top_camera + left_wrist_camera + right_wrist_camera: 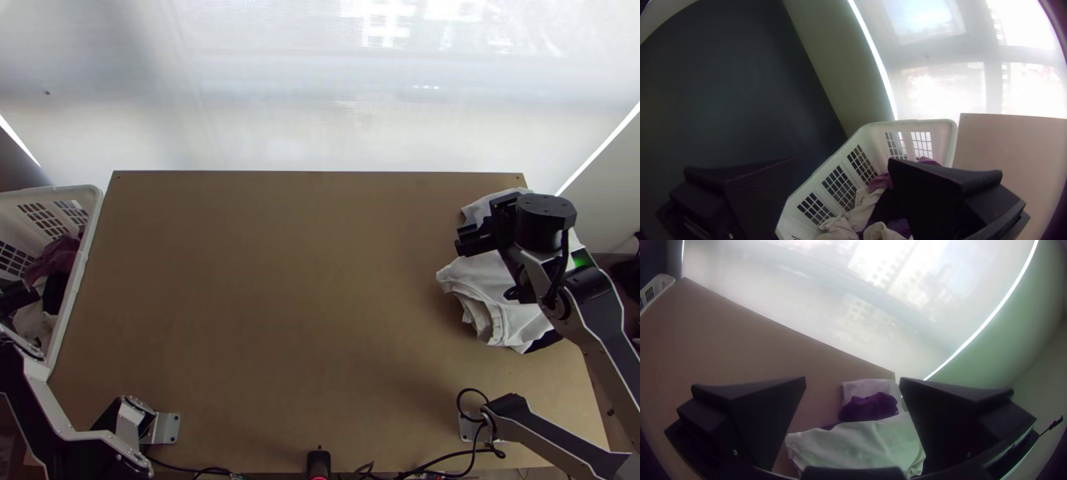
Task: Fold the t-shirt
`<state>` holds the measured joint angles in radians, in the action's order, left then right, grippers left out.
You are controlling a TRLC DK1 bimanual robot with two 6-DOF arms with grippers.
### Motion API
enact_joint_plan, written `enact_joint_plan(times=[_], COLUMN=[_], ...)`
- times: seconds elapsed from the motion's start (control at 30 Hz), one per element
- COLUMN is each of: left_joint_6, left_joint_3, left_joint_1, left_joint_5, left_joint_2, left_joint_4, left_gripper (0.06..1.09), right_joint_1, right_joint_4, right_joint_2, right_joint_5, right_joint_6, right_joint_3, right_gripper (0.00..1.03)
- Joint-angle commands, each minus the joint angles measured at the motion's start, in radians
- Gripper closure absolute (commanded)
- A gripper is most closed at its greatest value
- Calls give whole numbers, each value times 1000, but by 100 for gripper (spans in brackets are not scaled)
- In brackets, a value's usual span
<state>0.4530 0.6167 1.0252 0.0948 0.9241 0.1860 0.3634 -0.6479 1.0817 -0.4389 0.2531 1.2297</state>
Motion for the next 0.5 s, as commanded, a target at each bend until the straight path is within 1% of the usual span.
enact_joint_plan(times=[0.0, 0.07, 0.13, 0.17, 0.2, 0.3, 0.37, 0.4, 0.47], left_joint_6=[-82, -83, -65, -46, -30, 33, 67, 73, 98], left_joint_3=[192, 291, 399, 456, 517, 644, 712, 759, 870], left_joint_1=[154, 196, 217, 225, 234, 243, 243, 242, 236], left_joint_5=[71, 71, 74, 105, 112, 134, 177, 183, 241], left_joint_2=[292, 438, 572, 637, 696, 809, 864, 901, 990], left_joint_4=[-62, -120, -240, -309, -395, -553, -654, -726, -904], left_gripper=[11, 11, 11, 11, 11, 11, 11, 12, 12], right_joint_1=[-12, -9, 0, 3, 5, 0, -1, -3, -1], right_joint_4=[-122, -156, -168, -171, -173, -188, -199, -202, -208], right_joint_2=[63, 73, 75, 76, 76, 78, 78, 78, 76], right_joint_5=[-32, -31, -29, -29, -29, -29, -29, -29, -27], right_joint_6=[-28, -28, -28, -28, -28, -26, -25, -25, -25], right_joint_3=[160, 186, 192, 194, 198, 223, 232, 234, 234], right_gripper=[5, 5, 5, 5, 5, 5, 5, 5, 5])
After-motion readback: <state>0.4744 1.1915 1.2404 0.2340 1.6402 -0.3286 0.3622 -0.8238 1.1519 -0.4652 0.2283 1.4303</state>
